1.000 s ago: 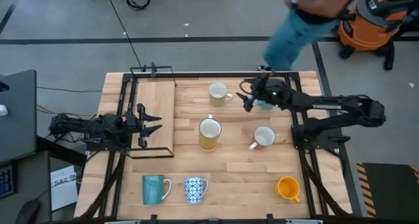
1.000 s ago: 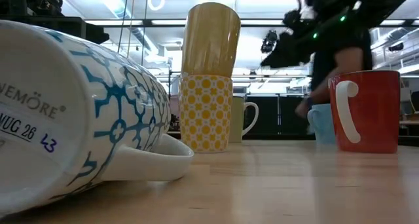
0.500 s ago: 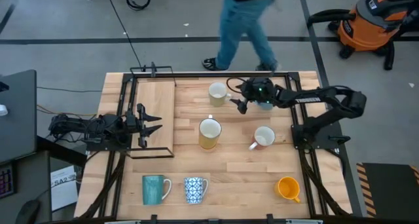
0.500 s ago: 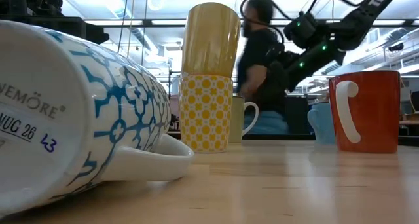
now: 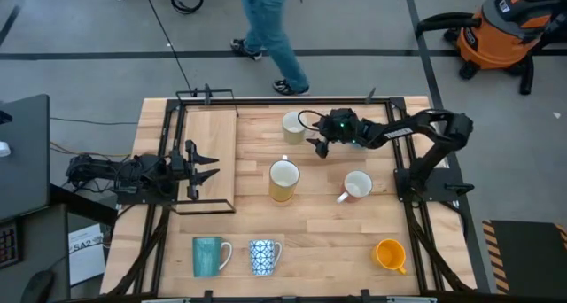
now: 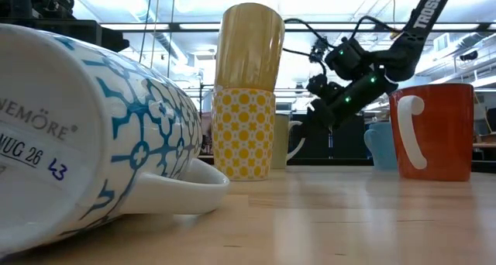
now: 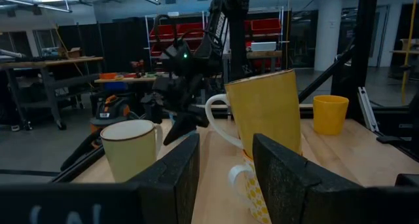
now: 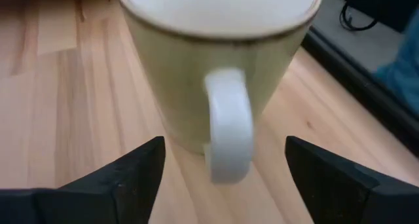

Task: Place coffee mugs
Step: Put the light green mug on the shelf

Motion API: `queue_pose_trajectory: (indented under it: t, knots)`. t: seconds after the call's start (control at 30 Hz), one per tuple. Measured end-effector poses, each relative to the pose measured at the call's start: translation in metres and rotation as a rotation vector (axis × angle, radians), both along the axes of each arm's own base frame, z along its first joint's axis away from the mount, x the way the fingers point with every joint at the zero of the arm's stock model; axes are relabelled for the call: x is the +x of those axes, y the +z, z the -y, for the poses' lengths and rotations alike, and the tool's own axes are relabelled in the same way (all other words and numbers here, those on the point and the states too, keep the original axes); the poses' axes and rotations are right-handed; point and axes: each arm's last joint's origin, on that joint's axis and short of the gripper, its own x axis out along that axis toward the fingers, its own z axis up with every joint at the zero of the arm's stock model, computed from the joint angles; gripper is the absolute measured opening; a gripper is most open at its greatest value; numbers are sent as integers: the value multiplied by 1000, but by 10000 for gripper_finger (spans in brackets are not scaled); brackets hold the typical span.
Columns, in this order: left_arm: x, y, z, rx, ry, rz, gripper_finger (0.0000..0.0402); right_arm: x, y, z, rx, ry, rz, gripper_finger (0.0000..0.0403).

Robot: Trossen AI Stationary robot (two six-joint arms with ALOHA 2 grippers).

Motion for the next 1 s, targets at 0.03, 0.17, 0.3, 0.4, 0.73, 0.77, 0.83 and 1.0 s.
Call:
queue_pose_trajectory:
  t: [0.03, 0.17, 0.3, 0.4, 0.73, 0.77, 0.83, 1.0]
  knots:
    - [0, 0, 0, 0, 0, 0, 149, 0, -2, 0, 3, 0, -5, 306]
    - [0, 0, 0, 0, 0, 0, 149, 1, -8, 1, 12, 1, -24, 262]
    - [0, 0, 0, 0, 0, 0, 149, 2, -10, 1, 13, 1, -28, 214]
    - [0, 0, 0, 0, 0, 0, 149, 2, -9, 2, 6, -4, -21, 184]
    - [0, 0, 0, 0, 0, 0, 149, 3, -6, 4, -14, -10, 11, 120]
    - [0, 0, 0, 0, 0, 0, 149, 3, -6, 4, -14, -10, 11, 114]
    - [0, 0, 0, 0, 0, 0, 149, 3, -6, 4, -14, -10, 11, 99]
    - [0, 0, 0, -1, 0, 0, 149, 3, -6, 4, -12, -11, 15, 63]
